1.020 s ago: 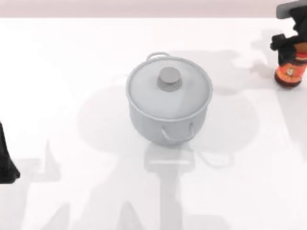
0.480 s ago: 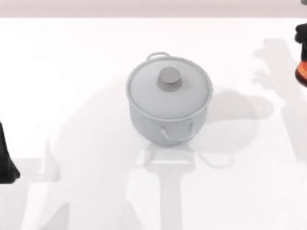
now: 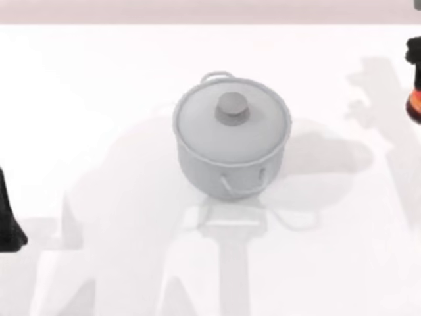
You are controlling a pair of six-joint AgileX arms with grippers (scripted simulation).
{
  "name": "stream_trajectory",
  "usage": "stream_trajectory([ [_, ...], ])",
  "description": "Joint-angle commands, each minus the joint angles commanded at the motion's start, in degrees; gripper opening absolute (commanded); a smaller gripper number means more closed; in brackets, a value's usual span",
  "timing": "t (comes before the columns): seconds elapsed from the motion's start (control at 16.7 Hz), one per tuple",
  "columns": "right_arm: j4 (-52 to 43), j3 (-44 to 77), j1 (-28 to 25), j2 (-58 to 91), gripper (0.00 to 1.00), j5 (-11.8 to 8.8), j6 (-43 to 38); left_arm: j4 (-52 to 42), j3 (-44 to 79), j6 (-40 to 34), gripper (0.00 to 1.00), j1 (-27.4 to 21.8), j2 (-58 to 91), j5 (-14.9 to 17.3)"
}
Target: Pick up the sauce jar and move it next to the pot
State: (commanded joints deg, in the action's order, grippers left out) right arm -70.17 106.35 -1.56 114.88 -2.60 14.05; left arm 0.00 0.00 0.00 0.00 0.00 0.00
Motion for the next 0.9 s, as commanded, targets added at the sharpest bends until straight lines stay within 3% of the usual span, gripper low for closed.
stream_trajectory([
  [0.18,1.96,-1.83,-2.85,0.11,0.0,0.81,-5.46,0.0,0.0,0.0,1.0,0.0,0.0,0.0],
  [0.6,9.05,-8.77,-12.73,0.3,0.0,4.28,-26.85,0.0,0.0,0.0,1.0,0.0,0.0,0.0],
  [0.9,10.95,-10.71,-15.41,0.28,0.0,5.25,-31.47,0.0,0.0,0.0,1.0,0.0,0.0,0.0],
])
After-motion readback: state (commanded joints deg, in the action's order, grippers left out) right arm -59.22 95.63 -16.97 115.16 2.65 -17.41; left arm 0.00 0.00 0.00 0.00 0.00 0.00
